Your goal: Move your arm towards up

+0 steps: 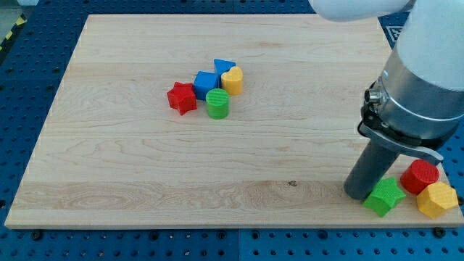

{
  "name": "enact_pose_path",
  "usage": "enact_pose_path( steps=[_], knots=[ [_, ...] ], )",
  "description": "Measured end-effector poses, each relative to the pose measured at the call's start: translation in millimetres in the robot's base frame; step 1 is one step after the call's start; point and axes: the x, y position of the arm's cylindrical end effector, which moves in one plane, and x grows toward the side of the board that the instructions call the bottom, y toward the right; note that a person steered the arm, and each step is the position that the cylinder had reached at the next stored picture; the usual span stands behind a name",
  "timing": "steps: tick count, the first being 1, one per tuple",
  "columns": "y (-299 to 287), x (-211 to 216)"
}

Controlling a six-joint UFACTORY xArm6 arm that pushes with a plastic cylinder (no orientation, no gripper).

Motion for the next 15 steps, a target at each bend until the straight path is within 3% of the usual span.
enact_pose_path(
  steps=[5, 8, 10, 13, 15],
  knots=[
    [15.1, 0.0],
    [-12.4, -22.4],
    [-16.1, -59.4],
    [-19.3, -73.1],
    [-32.6, -127.5]
  ],
)
